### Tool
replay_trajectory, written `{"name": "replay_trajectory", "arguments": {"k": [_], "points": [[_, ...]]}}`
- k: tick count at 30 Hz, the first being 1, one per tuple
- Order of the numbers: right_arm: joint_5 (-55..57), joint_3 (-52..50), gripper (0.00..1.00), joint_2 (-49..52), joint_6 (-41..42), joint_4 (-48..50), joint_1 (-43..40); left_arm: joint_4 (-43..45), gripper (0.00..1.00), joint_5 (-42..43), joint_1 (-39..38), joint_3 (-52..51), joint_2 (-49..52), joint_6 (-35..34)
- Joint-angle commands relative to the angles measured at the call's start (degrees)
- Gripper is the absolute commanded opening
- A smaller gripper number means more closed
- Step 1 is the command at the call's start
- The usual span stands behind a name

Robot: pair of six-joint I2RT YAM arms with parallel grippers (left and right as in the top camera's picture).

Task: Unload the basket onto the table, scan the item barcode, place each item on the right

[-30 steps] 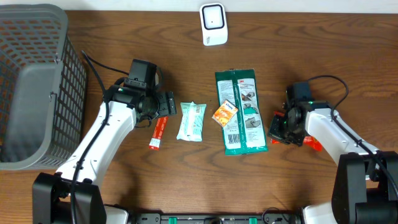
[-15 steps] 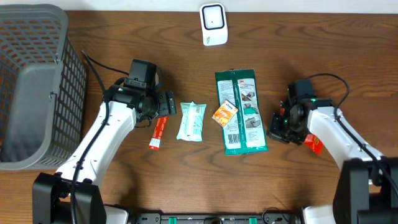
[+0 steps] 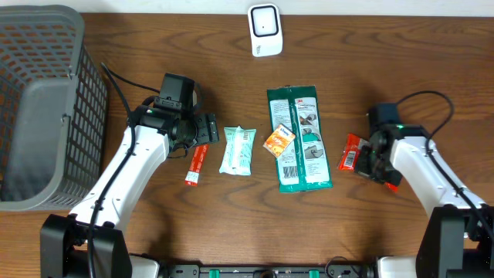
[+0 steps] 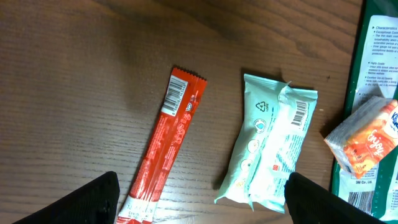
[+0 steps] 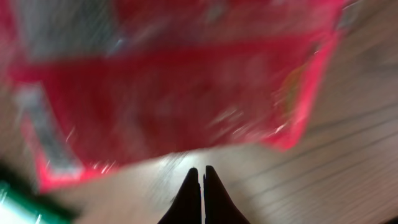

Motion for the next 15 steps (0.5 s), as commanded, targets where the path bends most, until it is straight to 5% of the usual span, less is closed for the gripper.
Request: {"name": "replay_trajectory", "arguments": {"k": [1,8,15], "points": [[5.2,-0.1,0.01,-0.2,3.0,1.4,-5.3,0.0,0.86,-0.3,0.1,0.6,0.0,0.5],[3.0,-1.4,0.01,-0.2,4.0,3.8,-16.5,0.0,0.86,-0.3,0.1,0.6,0.0,0.5],[-8.1,-1.9,0.01,-0.2,4.0,4.6,-17.3,0.0,0.86,-0.3,0.1,0.6,0.0,0.5]]}}
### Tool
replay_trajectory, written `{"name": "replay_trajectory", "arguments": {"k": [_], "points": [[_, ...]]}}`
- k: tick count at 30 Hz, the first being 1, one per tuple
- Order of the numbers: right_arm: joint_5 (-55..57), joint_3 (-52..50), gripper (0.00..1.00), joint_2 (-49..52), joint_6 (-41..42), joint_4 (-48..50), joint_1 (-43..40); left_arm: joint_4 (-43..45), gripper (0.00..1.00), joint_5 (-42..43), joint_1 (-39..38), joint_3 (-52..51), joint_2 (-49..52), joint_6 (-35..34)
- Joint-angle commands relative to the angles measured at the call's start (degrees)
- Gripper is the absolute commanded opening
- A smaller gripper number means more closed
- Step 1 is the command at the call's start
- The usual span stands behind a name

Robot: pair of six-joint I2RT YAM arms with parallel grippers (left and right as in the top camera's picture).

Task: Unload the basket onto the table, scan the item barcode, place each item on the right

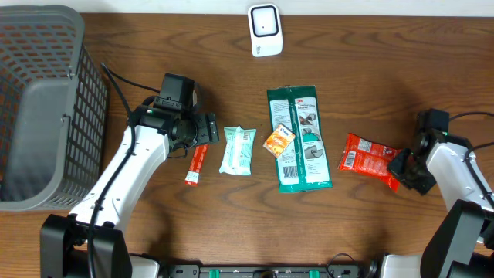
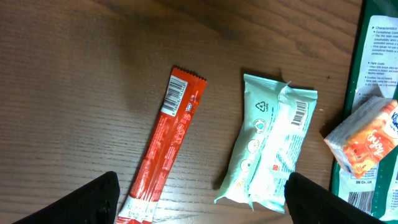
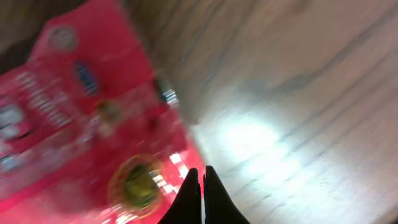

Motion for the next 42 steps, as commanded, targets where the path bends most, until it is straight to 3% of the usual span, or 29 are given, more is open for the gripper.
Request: {"name": "replay_trajectory", "arguments": {"k": [1,6,21,30,34,37,39,41,42], "points": [[-8.1,-0.5,0.01,-0.2,1.0,0.2,0.3,0.0,0.86,-0.3,0.2,0.6,0.0,0.5],[-14.6,-0.7,0.01,-0.2,2.1,0.4,1.1,0.0,0.86,-0.3,0.2,0.6,0.0,0.5],[-15.3,-1.5,0.03,-0.2,9.4,3.3,10.1,0.0,0.86,-0.3,0.2,0.6,0.0,0.5],[-15.3,-1.5,0.08,-0.2,9.4,5.9,16.3,0.0,0.86,-0.3,0.2,0.6,0.0,0.5],[-16.7,-1.3,0.08,-0.3,7.4,5.9,17.2,0.0,0.86,-0.3,0.2,0.6,0.0,0.5],[-20.7,1.6,0.10,-0.7,0.4,3.9,16.4,0.0,0.86,-0.3,0.2,0.6,0.0,0.5],[-23.3,8.0,0.13,-0.9,-4.4,-3.6,15.1,0.0,0.86,-0.3,0.2,0.6,0.0,0.5],[-23.3,13.8,0.25,-0.9,-8.9,-9.4,14.3,0.0,0.86,-0.3,0.2,0.6,0.0,0.5],[-23.4,16.3,0.39,-0.9,-12.3,-11.6,14.0,0.0,0.86,-0.3,0.2,0.6,0.0,0.5]]}}
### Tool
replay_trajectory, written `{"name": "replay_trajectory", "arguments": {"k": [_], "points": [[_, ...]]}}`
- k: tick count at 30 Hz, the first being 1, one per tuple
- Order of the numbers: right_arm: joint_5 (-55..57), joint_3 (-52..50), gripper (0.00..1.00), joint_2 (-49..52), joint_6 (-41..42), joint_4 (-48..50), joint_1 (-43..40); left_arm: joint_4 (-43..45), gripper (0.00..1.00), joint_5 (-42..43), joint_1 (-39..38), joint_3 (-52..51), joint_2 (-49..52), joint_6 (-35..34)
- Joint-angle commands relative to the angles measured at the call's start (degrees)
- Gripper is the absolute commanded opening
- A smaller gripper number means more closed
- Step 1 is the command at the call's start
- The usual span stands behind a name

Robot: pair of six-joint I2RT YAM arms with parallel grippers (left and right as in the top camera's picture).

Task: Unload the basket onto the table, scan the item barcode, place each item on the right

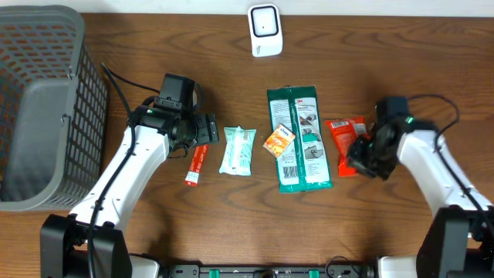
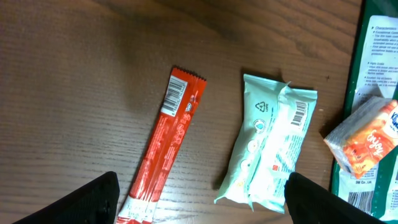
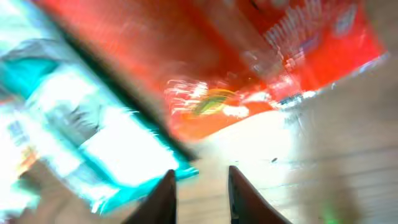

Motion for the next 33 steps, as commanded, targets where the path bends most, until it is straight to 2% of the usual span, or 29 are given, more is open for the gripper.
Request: {"name": "replay_trajectory", "arguments": {"k": [1,2,3,6,14,17,22,27,31,33], "points": [[-2.5,11.0,0.51,-1.0,-15.5,-5.3,-1.7,-0.1,0.86,-0.3,0.2,0.6,0.0,0.5],[-2.5,12.6,0.66,-1.0,-19.8,-6.4,-1.8,-0.1,0.86,-0.3,0.2,0.6,0.0,0.5],[-2.5,14.2,0.74,-1.0,-26.2,-7.3,-2.1,-0.1,0.86,-0.3,0.2,0.6,0.0,0.5],[-2.5,15.3,0.86,-0.8,-34.8,-5.8,-3.7,-0.1,0.86,-0.3,0.2,0.6,0.0,0.5],[-4.7,15.3,0.77,4.9,-36.6,-1.9,-10.5,-0.1,0.86,-0.3,0.2,0.6,0.0,0.5],[-7.2,15.3,0.78,8.2,-40.4,-1.2,-11.6,-0.1,0.86,-0.3,0.2,0.6,0.0,0.5],[-8.3,15.3,0.77,15.0,-40.9,0.7,-11.8,-0.1,0.86,-0.3,0.2,0.6,0.0,0.5],[-9.6,15.3,0.66,21.1,-40.9,2.4,-11.8,-0.1,0.86,-0.3,0.2,0.6,0.0,0.5],[-9.6,15.3,0.54,23.7,-40.9,2.6,-11.8,-0.1,0.86,-0.3,0.2,0.6,0.0,0.5],[-9.6,14.5,0.53,24.6,-40.9,3.1,-11.7,-0.1,0.86,-0.3,0.2,0.6,0.0,0.5]]}}
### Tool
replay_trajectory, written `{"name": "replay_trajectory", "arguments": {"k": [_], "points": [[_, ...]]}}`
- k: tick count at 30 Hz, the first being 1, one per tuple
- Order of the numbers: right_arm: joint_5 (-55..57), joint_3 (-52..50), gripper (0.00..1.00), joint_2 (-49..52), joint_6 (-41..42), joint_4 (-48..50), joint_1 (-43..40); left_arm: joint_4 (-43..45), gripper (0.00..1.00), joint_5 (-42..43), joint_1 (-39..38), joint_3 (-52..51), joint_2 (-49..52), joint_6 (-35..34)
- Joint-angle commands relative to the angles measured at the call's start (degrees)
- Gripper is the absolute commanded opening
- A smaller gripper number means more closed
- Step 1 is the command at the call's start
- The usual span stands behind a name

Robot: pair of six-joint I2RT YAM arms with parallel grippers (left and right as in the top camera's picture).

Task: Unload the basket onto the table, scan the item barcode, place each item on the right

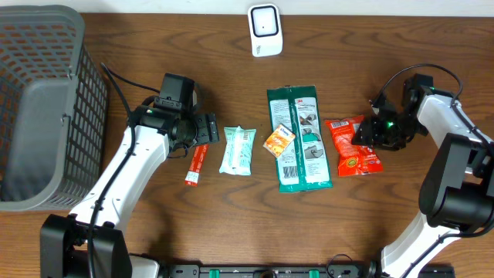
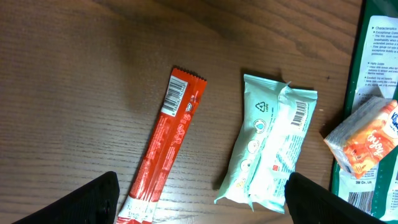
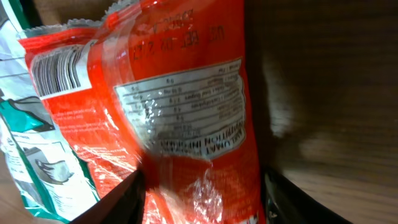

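A red snack bag (image 1: 353, 147) lies flat just right of the long green package (image 1: 299, 139); in the right wrist view the red snack bag (image 3: 180, 124) shows its back with a barcode (image 3: 59, 68). My right gripper (image 1: 378, 131) is open, and its fingers (image 3: 134, 199) stand either side of the bag's lower end. The white scanner (image 1: 265, 29) stands at the table's back edge. My left gripper (image 2: 202, 205) hangs open over a red stick sachet (image 2: 168, 149) and a mint packet (image 2: 270, 149).
A grey mesh basket (image 1: 38, 100) fills the far left. A small orange sachet (image 1: 280, 139) rests on the green package. The right arm's cable (image 1: 409, 73) loops above the right wrist.
My right gripper has moved from the bag's lower right to its right side and its jaws stand wider apart. The red bag has shifted slightly. The left arm is unchanged.
At first my right gripper was shut over the red bag beside the green package. Then it was at the far right with the bag lying slanted. Later the bag lay upright against the green package, jaws slightly apart. Now the jaws straddle it wide.
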Motion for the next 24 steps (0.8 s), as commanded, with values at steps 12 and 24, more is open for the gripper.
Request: {"name": "replay_trajectory", "arguments": {"k": [12,24], "points": [[-0.5,-3.0,0.40,1.7,-0.4,0.0,0.0,-0.1,0.86,-0.3,0.1,0.6,0.0,0.5],[-1.5,-2.5,0.09,1.4,-0.2,-0.4,0.0,-0.1,0.86,-0.3,0.1,0.6,0.0,0.5]]}}
